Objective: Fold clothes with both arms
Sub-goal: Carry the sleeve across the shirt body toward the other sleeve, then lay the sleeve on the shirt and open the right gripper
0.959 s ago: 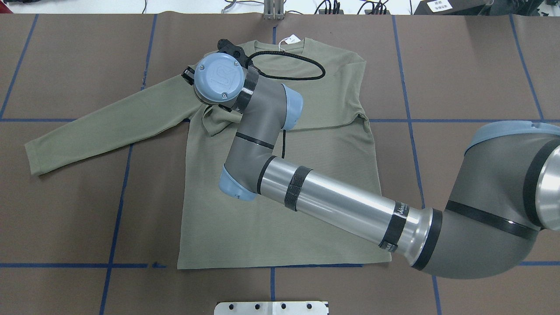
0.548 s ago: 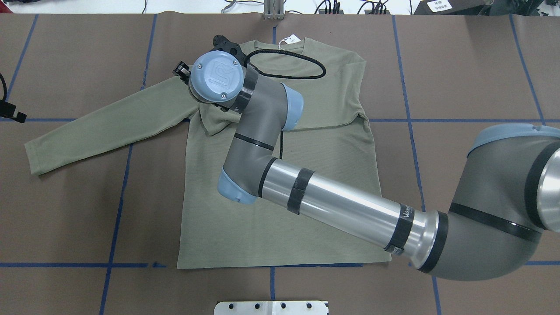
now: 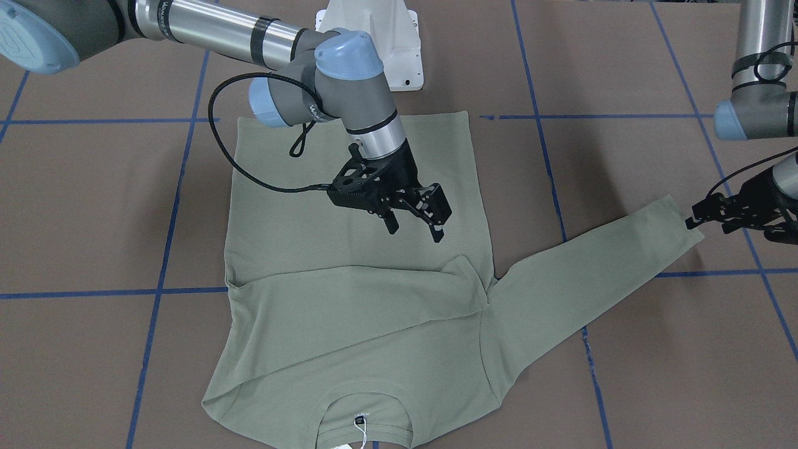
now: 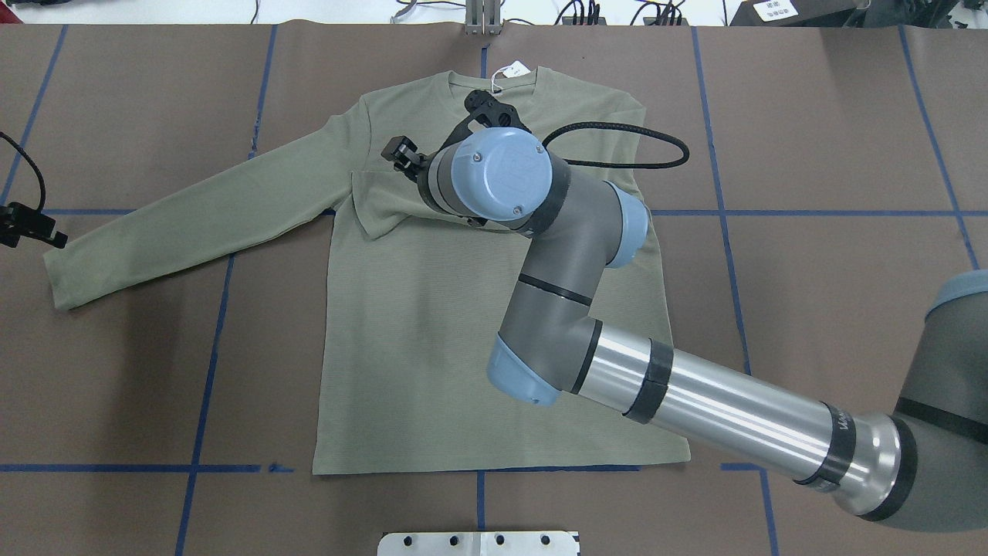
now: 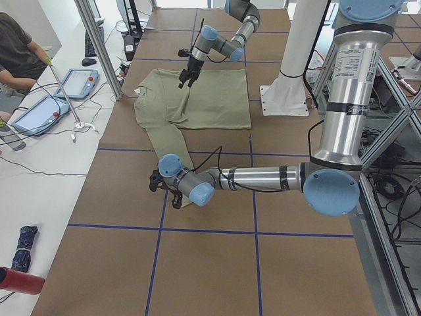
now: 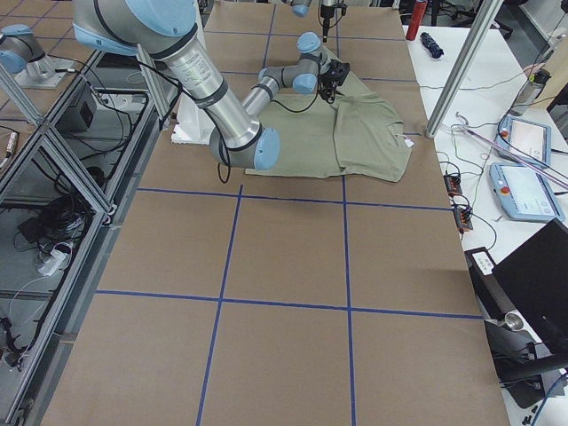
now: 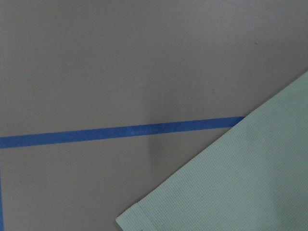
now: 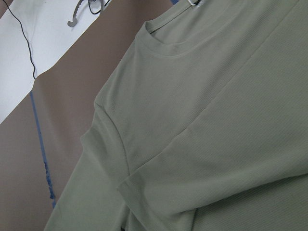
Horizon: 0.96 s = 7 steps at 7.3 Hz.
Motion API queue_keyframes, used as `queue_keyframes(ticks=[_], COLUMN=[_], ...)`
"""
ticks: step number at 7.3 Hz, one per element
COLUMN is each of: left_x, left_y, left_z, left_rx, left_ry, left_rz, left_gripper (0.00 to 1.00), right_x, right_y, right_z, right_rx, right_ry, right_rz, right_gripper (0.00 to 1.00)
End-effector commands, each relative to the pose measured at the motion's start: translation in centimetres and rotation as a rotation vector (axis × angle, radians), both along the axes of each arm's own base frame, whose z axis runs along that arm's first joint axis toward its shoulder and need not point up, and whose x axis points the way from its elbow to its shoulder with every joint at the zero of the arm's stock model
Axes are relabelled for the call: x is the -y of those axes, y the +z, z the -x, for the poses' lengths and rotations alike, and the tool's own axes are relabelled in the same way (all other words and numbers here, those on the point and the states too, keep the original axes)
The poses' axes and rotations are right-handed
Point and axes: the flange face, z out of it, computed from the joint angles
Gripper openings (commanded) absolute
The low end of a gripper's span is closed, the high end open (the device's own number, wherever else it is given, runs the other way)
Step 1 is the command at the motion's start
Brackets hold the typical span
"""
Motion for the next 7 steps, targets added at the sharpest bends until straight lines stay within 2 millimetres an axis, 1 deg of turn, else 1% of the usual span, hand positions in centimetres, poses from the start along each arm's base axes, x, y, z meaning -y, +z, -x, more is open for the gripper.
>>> queue_keyframes(ticks=[1, 2, 3, 4, 7], left_x=[-0.7, -0.7, -0.8, -0.8, -0.9], left_y=[1.4, 1.5, 1.5, 1.6, 2.1], left_z=[-1.8, -1.9, -2.1, -2.1, -2.0], left_rx=[0.01, 0.011, 0.011, 0.011, 0.017], left_ry=[0.035, 0.039, 0.042, 0.042, 0.041], left_rz=[0.022, 0.023, 0.023, 0.024, 0.033], left_gripper=[0.86, 0.84, 0.81, 0.7, 0.57], right_x=[-1.6, -2.7, -3.0, -3.8, -3.7], right_y=[2.3, 4.9, 6.2, 8.3, 8.4], right_z=[-3.4, -7.1, -10.5, -12.6, -13.0], right_rx=[0.006, -0.001, -0.01, -0.015, -0.015], right_ry=[0.001, -0.018, -0.047, -0.064, -0.063], right_rz=[-0.004, -0.029, -0.063, -0.052, -0.052], right_gripper=[1.0, 1.0, 1.0, 1.0, 1.0])
